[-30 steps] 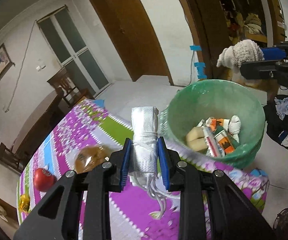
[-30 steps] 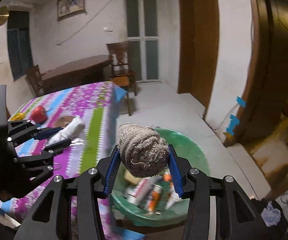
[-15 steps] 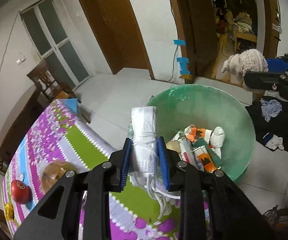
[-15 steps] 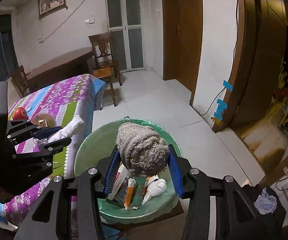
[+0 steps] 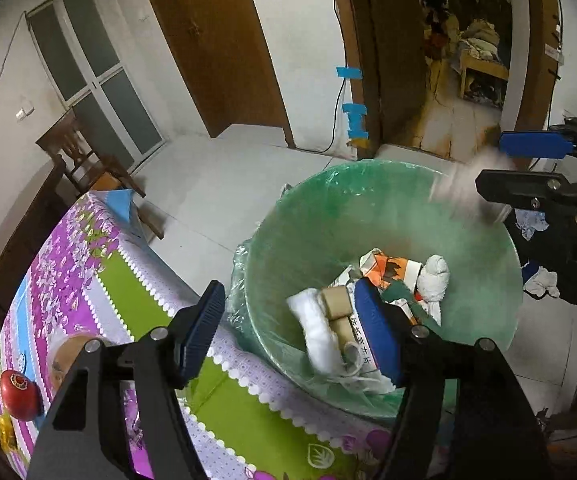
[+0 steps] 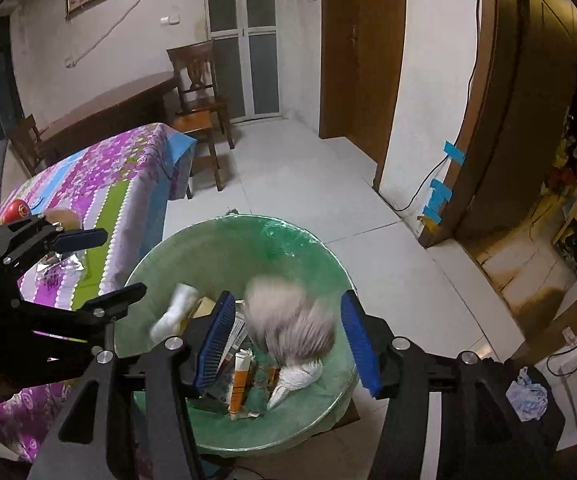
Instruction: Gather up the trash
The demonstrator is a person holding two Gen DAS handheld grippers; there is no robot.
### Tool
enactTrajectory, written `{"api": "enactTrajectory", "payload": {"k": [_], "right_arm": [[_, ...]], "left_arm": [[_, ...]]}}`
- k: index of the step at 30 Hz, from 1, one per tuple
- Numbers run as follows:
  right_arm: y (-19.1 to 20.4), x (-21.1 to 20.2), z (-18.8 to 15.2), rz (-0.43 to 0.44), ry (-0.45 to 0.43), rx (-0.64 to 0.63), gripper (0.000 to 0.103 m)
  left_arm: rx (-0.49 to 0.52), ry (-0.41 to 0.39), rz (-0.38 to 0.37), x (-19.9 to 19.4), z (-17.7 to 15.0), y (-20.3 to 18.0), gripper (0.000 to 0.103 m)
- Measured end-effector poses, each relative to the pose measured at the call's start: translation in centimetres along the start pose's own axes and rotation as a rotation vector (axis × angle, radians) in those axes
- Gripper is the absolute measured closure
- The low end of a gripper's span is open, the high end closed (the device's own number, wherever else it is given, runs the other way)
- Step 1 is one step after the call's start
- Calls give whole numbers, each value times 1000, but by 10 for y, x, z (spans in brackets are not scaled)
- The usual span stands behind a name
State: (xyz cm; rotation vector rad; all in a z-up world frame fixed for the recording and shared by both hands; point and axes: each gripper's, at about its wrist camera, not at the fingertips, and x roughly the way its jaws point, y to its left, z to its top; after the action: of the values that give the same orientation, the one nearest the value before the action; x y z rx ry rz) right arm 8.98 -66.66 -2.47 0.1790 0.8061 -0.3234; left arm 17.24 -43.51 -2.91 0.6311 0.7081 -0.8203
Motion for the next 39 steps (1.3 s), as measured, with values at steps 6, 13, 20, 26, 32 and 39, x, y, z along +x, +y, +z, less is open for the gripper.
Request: {"api": "enactTrajectory", "payload": {"k": [6, 13, 20, 26, 32, 39], "right_arm": [[-2, 2, -7, 15, -5, 16, 47], [11, 1, -30, 22, -25, 21, 46], [51, -38, -57, 29, -186, 9, 4], [90, -74, -73, 76, -321, 52, 4], [133, -120, -93, -25, -494, 49, 4], [163, -163, -118, -165, -527, -47, 4]], "left_arm": [[-3, -22, 27, -8, -8, -1, 38], [41, -29, 114, -10, -28, -7, 38], [-17, -178, 162, -68, -65, 10, 18], [-154, -288, 230, -128, -101, 44, 6], [-203, -308, 312, -168, -134, 71, 6], [-285, -306, 173, -185, -152, 72, 6]]}}
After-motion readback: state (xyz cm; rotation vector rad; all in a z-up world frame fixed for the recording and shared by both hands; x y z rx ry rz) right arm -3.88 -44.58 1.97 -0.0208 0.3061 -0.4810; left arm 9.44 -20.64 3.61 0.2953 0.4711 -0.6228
